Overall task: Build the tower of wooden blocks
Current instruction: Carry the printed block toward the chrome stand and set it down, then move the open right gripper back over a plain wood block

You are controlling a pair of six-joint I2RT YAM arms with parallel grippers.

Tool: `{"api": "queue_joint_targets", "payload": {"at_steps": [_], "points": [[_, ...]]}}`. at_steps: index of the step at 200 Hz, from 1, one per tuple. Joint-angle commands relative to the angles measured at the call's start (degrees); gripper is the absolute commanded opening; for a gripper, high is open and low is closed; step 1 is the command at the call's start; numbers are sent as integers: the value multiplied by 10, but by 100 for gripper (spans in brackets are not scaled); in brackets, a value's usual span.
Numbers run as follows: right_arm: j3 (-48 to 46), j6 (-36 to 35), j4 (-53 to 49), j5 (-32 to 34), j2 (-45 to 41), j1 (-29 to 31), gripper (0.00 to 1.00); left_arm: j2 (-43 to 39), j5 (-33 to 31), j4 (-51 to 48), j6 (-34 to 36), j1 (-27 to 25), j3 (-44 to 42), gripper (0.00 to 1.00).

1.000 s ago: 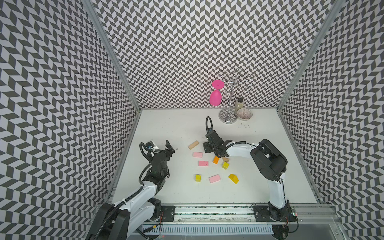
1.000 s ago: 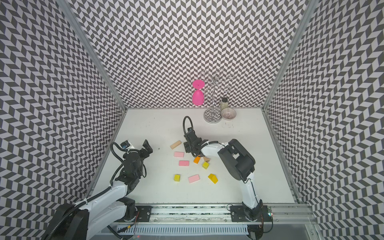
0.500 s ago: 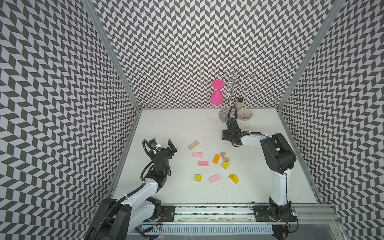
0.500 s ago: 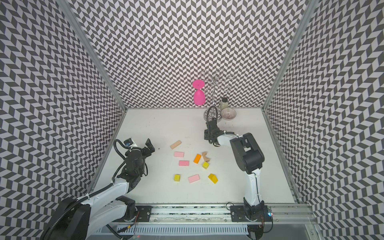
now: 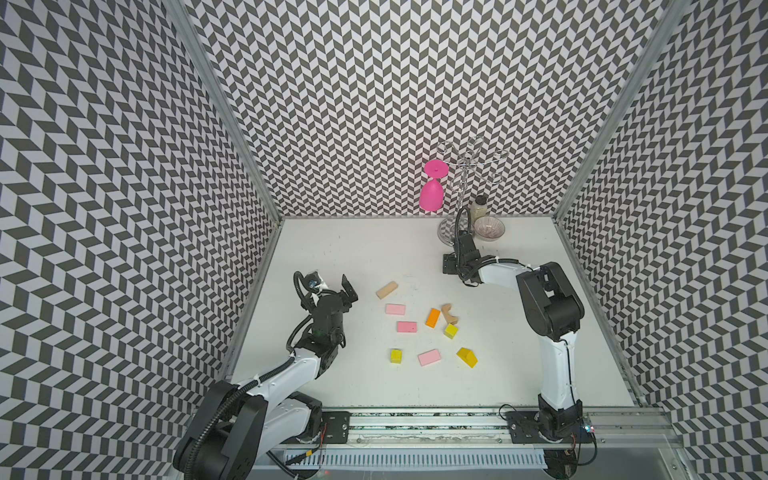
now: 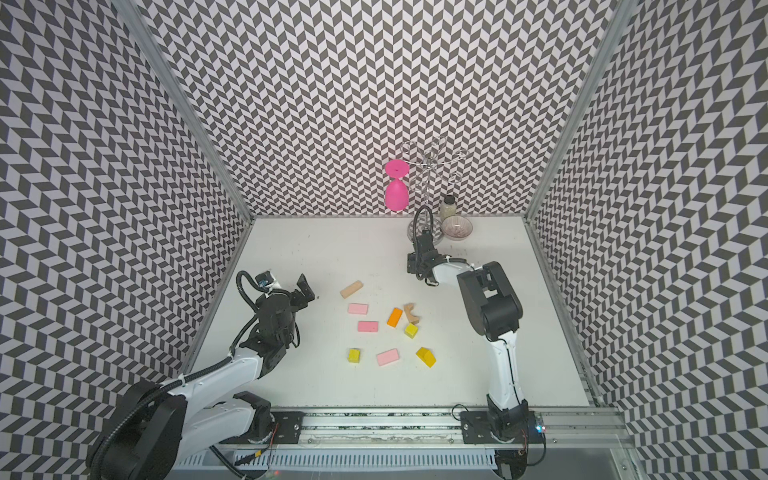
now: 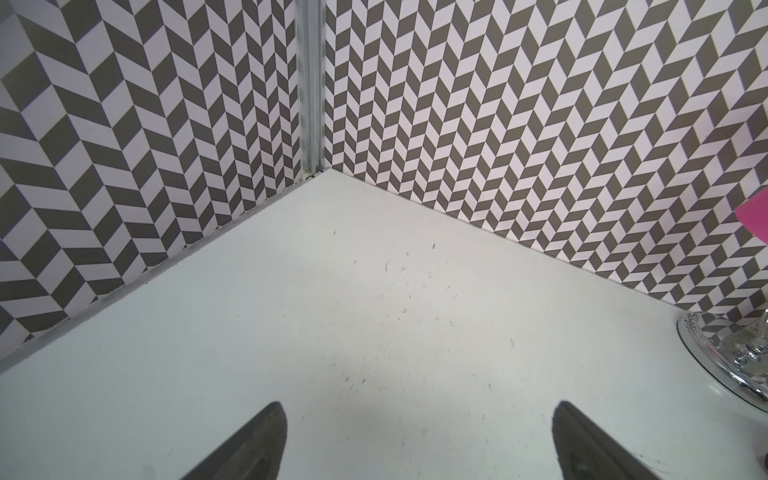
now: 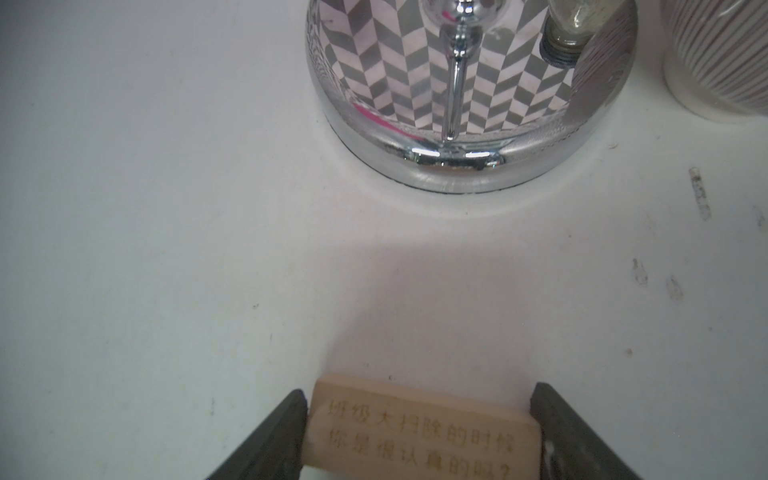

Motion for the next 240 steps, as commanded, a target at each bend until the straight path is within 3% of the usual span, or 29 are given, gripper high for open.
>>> {"api": "queue_joint_targets", "payload": {"at_steps": [1,63,109,131,240], "points": [[-5,-8,-10,-14,7,9,71,5,-19,-3,1,-7,19,100],[-17,-9,-13,-6,-14,36,74,5,-21,-3,1,-9,19,100],[-27,-4,-8,0,-25,42,84,4,-21,-2,1,-9,18,100],[-32,-4,-6,1,-34,42,93,4,-21,-3,1,-9,18,100],[-57,-14,-38,35,-139,51,95,4,-28,1,14,-15,17,100]]}}
